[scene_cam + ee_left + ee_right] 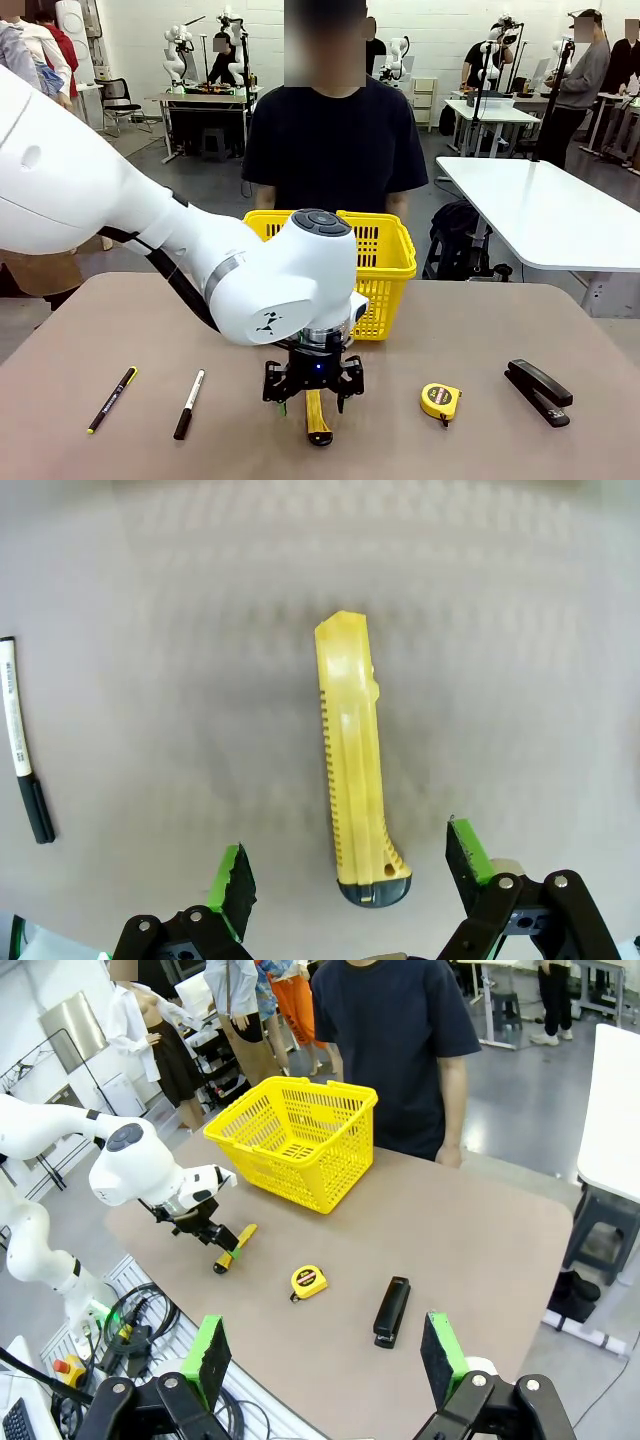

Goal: Place the items the person wants into the basket.
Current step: Pick up the item the person points to and place it in the Market Basket.

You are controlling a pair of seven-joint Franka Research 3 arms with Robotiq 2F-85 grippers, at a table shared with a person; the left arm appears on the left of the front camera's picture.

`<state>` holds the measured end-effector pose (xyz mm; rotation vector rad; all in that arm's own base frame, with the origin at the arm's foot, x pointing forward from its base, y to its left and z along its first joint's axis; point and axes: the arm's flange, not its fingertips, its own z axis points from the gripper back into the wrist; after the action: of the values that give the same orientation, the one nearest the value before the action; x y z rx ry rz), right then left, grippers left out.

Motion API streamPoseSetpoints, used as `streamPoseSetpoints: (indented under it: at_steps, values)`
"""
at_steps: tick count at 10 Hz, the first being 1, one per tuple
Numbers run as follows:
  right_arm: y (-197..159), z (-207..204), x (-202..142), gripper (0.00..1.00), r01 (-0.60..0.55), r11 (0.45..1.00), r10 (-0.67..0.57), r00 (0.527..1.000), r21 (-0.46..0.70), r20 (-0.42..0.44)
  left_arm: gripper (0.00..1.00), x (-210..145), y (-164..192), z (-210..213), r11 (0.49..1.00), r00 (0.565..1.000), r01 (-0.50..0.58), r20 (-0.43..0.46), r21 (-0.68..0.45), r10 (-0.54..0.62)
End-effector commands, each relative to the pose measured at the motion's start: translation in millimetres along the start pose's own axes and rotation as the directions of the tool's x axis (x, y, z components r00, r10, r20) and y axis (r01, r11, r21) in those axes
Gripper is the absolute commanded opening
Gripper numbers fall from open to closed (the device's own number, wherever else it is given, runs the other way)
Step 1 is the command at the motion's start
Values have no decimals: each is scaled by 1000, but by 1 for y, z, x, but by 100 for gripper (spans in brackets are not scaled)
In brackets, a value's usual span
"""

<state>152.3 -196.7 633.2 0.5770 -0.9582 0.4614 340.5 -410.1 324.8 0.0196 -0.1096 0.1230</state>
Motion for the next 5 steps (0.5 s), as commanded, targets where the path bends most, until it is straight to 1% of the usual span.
streamPoseSetpoints:
  at_steps: [1, 5]
  values:
    - [0, -2, 1, 100, -3, 1000, 3, 1000, 13, 3, 100, 1, -13, -9, 999, 998, -37, 53, -10, 38]
    - [0, -2, 1, 100, -3, 1000, 3, 1000, 13, 3, 100, 4, -8, -22, 998, 997, -56, 48, -19, 57]
